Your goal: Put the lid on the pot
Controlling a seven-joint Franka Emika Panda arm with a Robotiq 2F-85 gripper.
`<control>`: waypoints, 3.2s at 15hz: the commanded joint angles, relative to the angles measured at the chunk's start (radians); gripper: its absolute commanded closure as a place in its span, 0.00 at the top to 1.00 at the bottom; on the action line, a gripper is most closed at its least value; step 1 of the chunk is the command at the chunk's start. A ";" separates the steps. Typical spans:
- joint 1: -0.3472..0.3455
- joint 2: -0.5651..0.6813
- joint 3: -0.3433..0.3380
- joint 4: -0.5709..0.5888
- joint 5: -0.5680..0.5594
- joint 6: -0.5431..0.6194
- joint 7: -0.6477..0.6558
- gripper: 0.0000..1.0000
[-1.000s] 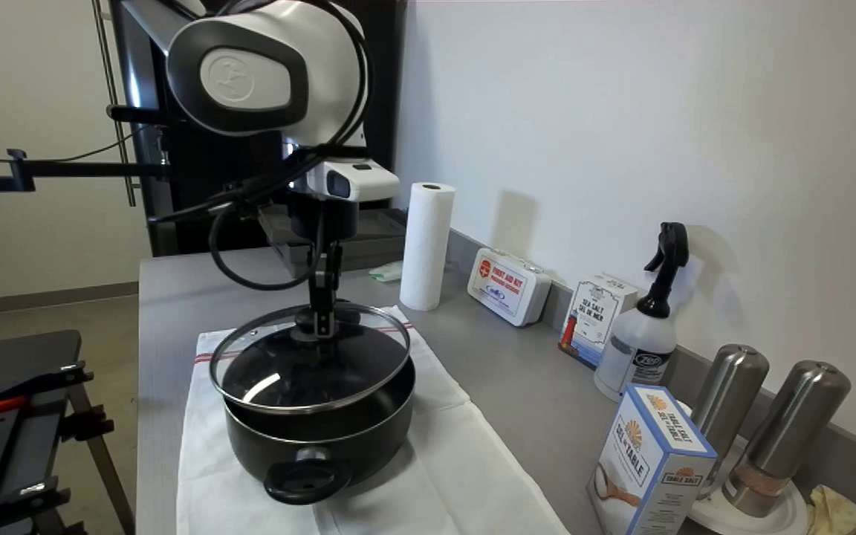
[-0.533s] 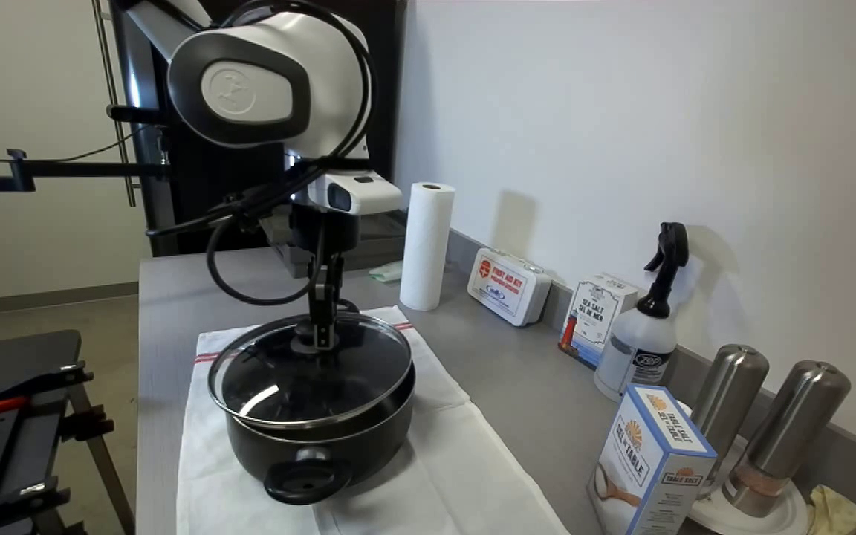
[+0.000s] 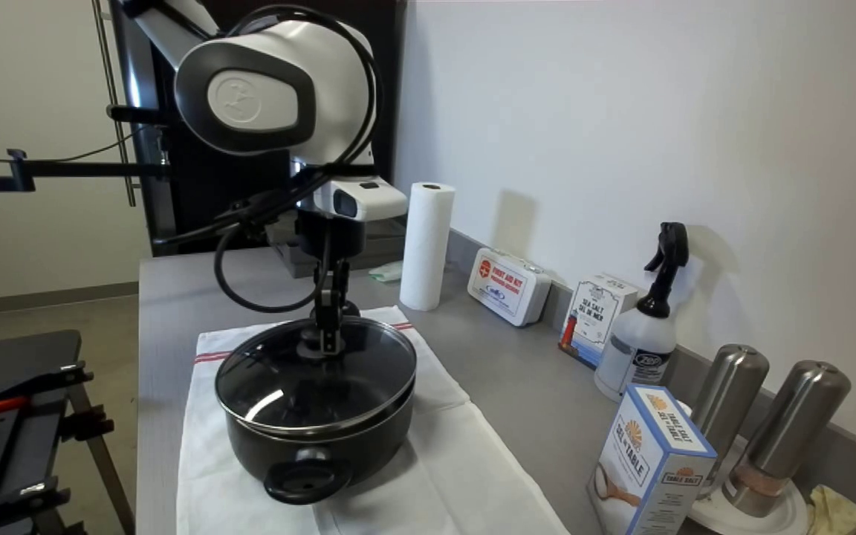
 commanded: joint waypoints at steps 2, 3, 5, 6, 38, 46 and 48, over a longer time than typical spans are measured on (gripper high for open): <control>0.006 0.000 -0.002 0.025 0.009 -0.005 0.005 0.23; 0.007 0.000 -0.002 0.026 0.008 -0.006 0.004 0.23; 0.009 0.000 0.000 0.027 0.008 -0.006 0.005 0.23; 0.011 -0.001 0.002 0.027 0.008 -0.005 0.003 0.23; -0.006 0.066 0.007 0.057 0.128 0.006 -0.080 0.76; 0.030 -0.008 -0.001 0.012 0.050 0.039 -0.018 1.00; 0.035 -0.030 -0.002 0.002 0.027 0.040 0.002 1.00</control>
